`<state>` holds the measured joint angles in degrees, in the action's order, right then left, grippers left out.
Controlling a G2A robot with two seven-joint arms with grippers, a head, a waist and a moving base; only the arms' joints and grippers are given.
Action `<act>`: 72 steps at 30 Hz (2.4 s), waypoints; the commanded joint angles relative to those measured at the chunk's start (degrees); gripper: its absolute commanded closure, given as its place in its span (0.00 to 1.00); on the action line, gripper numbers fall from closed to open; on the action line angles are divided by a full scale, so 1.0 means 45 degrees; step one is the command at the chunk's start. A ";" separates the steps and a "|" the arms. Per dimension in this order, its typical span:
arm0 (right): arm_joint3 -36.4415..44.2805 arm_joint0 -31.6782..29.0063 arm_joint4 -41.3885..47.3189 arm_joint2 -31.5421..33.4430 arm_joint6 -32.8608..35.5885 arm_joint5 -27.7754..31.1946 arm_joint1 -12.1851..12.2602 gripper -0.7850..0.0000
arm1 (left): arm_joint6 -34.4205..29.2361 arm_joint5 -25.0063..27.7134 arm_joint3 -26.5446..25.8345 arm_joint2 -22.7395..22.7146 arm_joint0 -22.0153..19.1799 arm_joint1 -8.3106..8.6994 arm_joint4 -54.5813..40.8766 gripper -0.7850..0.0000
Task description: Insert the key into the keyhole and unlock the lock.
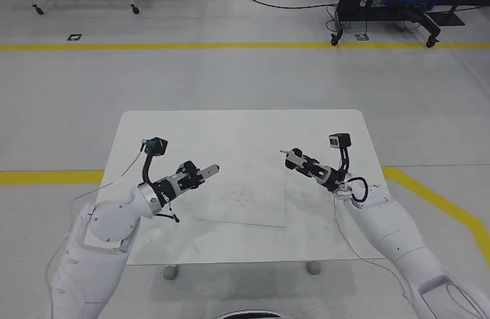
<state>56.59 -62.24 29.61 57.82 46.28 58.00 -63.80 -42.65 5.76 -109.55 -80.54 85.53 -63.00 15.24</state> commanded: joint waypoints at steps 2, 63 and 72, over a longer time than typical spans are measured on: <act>0.0000 0.0000 0.0000 0.0000 0.0000 0.0000 0.0000 1.00 | 0.0112 0.0349 -0.1209 -0.0741 0.0913 0.0154 0.1265 0.00; 0.0000 0.0000 0.0000 0.0000 0.0000 0.0000 0.0000 1.00 | 0.0205 0.3317 0.3695 -0.1280 0.0234 0.0891 1.0740 1.00; 0.0000 0.0000 0.0000 0.0000 0.0000 0.0000 0.0000 1.00 | 0.0336 0.3730 0.3491 -0.1829 0.0426 0.0938 0.9222 1.00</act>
<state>56.59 -62.24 29.61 57.82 46.28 58.00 -63.80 -41.38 22.14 -93.49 -88.28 87.37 -58.79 58.89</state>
